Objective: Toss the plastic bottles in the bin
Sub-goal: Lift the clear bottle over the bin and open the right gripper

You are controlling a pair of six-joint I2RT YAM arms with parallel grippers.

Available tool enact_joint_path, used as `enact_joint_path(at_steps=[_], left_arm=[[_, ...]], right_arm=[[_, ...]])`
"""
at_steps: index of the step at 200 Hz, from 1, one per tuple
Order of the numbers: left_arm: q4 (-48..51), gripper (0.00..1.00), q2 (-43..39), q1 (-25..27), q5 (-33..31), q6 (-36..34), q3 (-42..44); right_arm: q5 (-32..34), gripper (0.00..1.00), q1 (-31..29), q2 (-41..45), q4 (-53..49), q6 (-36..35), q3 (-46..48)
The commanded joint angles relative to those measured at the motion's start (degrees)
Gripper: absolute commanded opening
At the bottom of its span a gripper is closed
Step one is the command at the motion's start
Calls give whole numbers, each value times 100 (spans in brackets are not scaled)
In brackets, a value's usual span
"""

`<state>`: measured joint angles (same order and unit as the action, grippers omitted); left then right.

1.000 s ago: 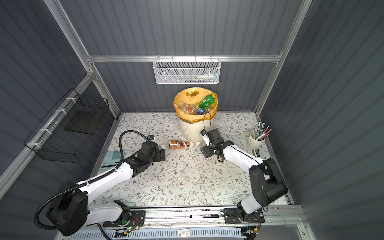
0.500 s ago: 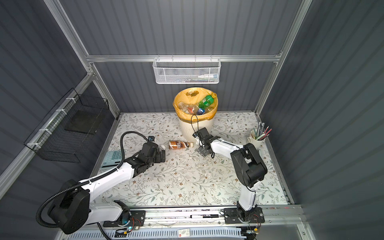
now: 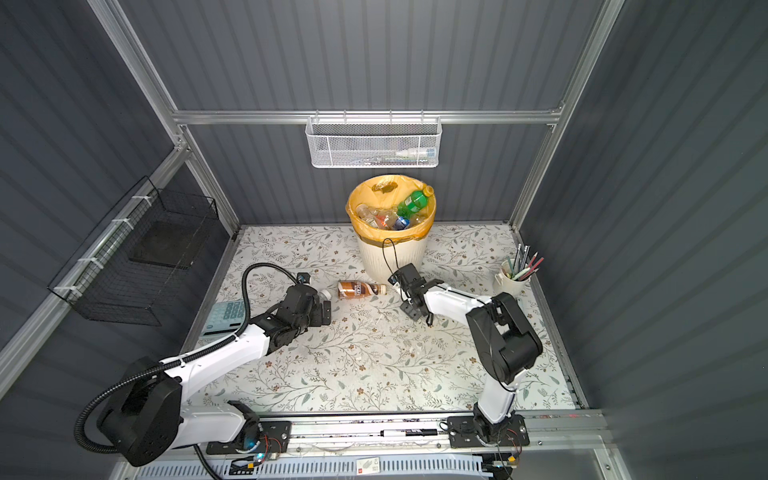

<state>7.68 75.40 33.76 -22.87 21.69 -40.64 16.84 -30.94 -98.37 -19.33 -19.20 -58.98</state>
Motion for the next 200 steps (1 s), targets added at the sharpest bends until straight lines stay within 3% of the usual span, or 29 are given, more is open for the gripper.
enact_joint_path(at_steps=[1, 53, 92, 133, 164, 200], left_arm=[[-41, 100, 45, -28, 22, 89, 90], [-90, 100, 62, -27, 74, 142, 92], [-176, 100, 123, -28, 167, 177, 55], [-207, 100, 112, -27, 213, 243, 53], [-234, 100, 64, -27, 214, 281, 100], [-242, 100, 113, -27, 239, 274, 64]], right_arm=[[-249, 63, -32, 689, 298, 386, 266], [-526, 59, -25, 2959, 760, 759, 703], [-574, 59, -33, 4282, 1722, 517, 158], [-1008, 60, -32, 3893, 2452, 106, -1390], [-1203, 62, -37, 3468, 3505, -94, -1794], [-1288, 64, 104, 2135, 3651, -135, -2344]])
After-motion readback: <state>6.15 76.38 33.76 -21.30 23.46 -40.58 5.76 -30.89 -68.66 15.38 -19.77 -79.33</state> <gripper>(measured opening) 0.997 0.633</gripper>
